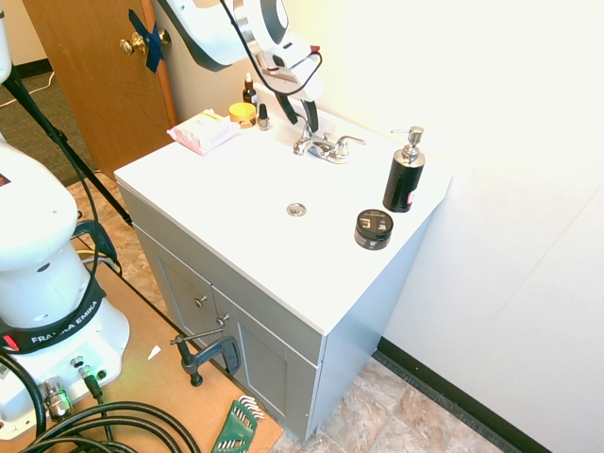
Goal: Turn off the hot water
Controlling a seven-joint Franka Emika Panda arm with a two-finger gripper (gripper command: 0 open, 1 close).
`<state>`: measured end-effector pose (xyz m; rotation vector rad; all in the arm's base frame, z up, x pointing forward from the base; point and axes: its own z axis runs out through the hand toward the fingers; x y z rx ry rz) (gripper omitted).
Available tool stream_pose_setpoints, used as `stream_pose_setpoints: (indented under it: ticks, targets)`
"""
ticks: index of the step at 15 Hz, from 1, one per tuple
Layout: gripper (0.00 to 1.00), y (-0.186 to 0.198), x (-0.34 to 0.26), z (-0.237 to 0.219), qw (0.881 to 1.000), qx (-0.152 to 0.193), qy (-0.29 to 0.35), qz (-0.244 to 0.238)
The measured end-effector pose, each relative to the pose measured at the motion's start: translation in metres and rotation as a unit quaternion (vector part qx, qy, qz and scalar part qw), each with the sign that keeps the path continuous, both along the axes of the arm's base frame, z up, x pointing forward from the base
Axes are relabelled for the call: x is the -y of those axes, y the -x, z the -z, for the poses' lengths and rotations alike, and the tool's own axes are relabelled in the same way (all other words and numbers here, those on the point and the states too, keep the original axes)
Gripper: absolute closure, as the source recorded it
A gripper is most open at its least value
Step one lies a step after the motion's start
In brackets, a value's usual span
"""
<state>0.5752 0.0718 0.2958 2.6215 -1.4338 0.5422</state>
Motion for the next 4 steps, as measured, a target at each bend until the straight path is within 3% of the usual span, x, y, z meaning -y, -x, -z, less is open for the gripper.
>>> stream_pose_setpoints:
  ticks: [4]
  targets:
    - [0.0, 0.054, 0.01, -0.014, 0.994, -0.059, -0.058, -0.068]
